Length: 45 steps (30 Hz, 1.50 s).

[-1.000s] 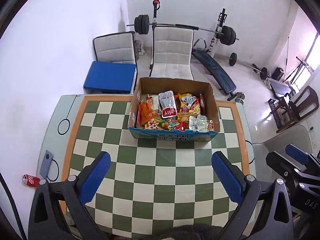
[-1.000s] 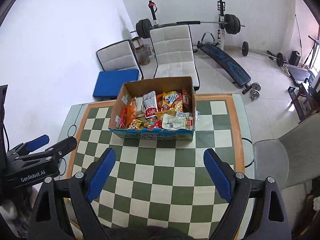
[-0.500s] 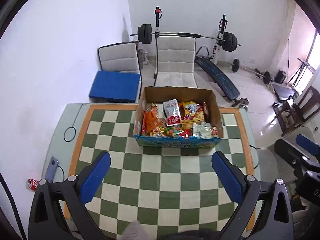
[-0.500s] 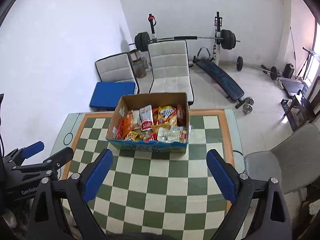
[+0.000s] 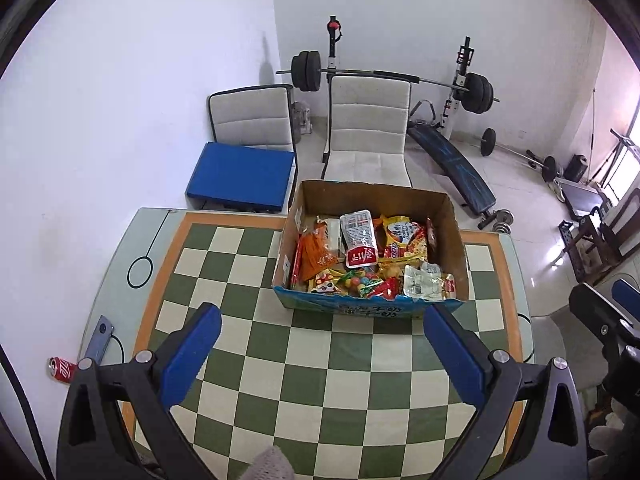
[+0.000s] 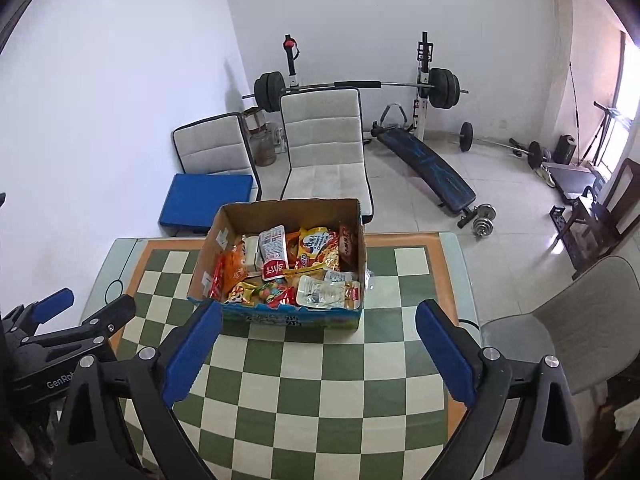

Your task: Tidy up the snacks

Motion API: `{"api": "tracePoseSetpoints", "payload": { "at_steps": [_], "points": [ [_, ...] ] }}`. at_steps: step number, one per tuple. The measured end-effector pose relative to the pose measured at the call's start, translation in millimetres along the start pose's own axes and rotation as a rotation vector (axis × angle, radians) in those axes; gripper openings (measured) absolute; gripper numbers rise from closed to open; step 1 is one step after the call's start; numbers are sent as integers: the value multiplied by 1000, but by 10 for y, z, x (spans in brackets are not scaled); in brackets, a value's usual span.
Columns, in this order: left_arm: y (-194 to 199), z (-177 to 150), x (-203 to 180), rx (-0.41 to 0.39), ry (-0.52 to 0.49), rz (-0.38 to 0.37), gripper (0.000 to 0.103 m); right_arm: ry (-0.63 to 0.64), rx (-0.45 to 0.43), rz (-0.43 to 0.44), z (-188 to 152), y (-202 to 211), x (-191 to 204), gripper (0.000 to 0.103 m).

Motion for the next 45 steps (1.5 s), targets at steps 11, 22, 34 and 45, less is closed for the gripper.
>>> {"api": "tracePoseSetpoints", "payload": {
  "at_steps": [11,22,34,45],
  "points": [
    [-64,27,-10,-6,-15,9,103,5,14,-15,-62,-125,-51,100],
    [-38,63,-50,-24,-35,1,103,11,5,-28,-38,-109,-73,100],
    [-51,29,-88,-13,-38,-16,103,5,11,-32,-53,-80,-114,100],
    [-55,25,-84,-15,-35,-16,103,-8,19,-30,-61,-90,-120,100]
  ]
}}
Point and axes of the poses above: each gripper's, at about its wrist camera, not at the fingertips, and y roughly against the way its jaws point, x to its left, z to its top, the point moved 10 cm from there along -y, roughly the way its jaws point, and after that the axes turned 14 degrees about -x, right-handed, at the moved point
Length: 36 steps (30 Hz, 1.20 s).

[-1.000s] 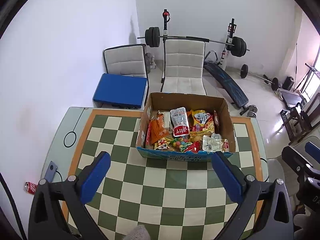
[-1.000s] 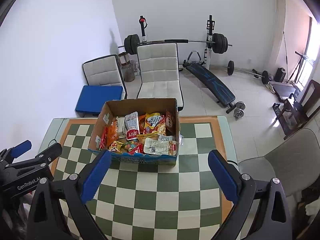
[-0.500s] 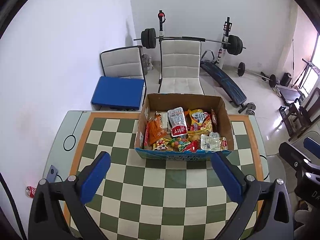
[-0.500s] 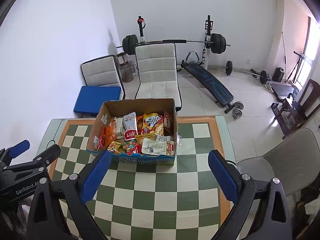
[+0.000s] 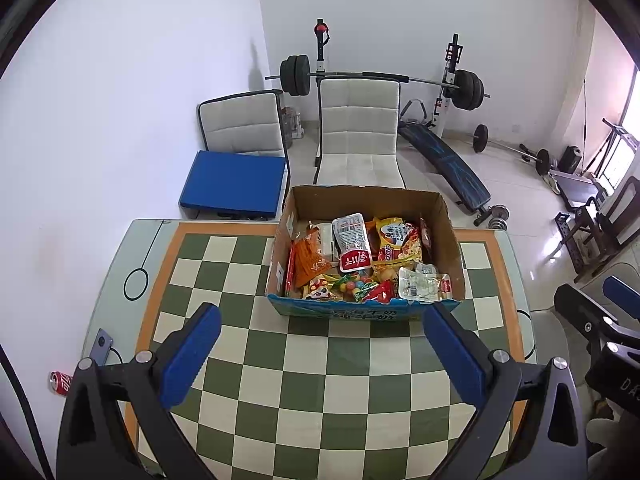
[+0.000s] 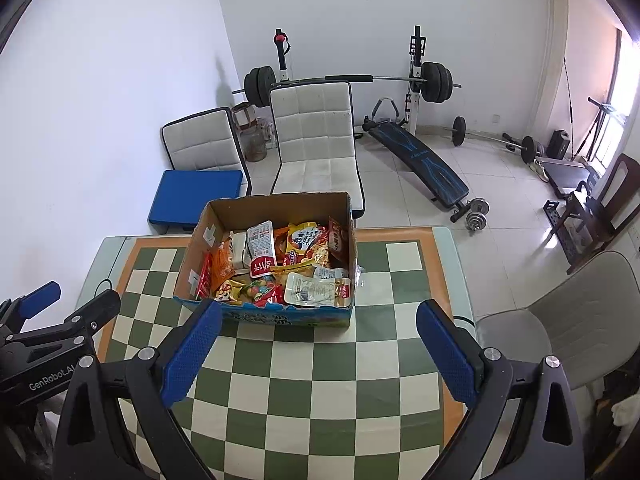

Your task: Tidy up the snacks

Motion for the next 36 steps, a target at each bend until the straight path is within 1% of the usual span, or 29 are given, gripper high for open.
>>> {"api": "tracePoseSetpoints", "payload": {
  "at_steps": [14,36],
  "points": [
    [15,29,-33,-8,6,-7,103,4,0,4,5,-11,5,100],
    [-17,-21,-29,22,12,-14,103,-6,8,-7,-6,-42,15,100]
  ]
}}
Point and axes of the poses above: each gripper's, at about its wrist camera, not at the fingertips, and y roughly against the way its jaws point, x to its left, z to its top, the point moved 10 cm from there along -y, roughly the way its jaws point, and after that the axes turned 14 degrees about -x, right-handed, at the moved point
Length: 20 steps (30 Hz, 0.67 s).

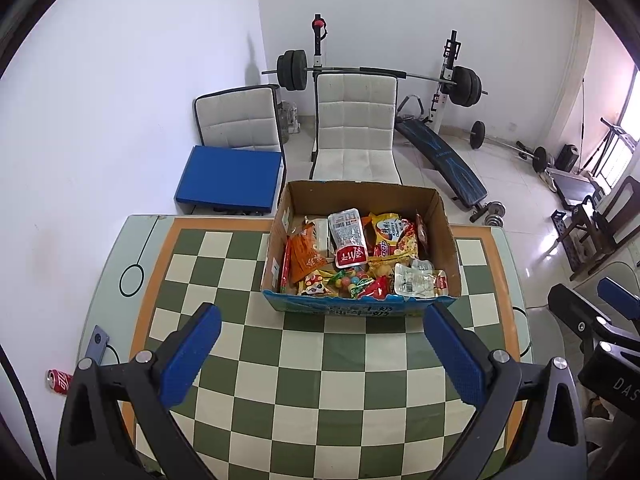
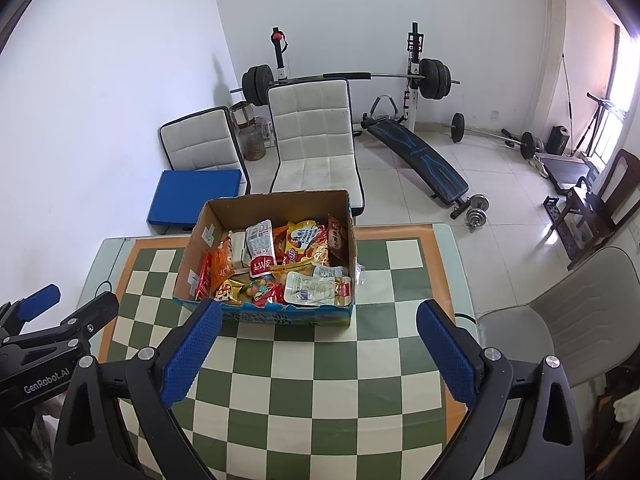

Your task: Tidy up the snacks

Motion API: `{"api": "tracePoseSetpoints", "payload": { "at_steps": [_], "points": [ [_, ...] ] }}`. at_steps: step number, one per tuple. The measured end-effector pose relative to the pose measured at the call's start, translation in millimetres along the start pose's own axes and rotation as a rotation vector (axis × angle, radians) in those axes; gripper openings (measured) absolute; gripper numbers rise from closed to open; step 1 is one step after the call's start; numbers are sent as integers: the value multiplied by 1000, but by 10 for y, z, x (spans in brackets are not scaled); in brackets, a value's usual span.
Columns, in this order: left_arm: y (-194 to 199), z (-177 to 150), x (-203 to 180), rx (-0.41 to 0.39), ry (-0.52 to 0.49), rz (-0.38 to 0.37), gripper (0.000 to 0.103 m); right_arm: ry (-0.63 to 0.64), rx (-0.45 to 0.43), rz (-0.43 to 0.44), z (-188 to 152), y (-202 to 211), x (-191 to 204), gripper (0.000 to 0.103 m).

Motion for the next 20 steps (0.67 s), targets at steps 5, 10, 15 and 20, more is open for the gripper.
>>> {"api": "tracePoseSetpoints", "payload": {
  "at_steps": [5,10,15,20],
  "points": [
    [-6,-22,-7,7,-4,-1,103,-7,3,-6,-41,-10,-1,100],
    [-8,-12,-10,6,-3,-1,103,-5,2,-3,-37,-17,0,100],
    [-5,0,-12,4,1,-1,103,-8,1,-6,-58,-18,-1,100],
    [3,16,-19,-2,5,1,103,-17,4,-13,-73,-12,-19,100]
  ]
}}
Point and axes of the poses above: each gripper's, at about its wrist camera, not at the fingertips, and y roughly against the way its jaws point, x to its left, z to its top, the point moved 10 cm from there along -y, roughly the way its jaws point, and after that the axes turned 14 degrees about -x, right-handed, at the moved point
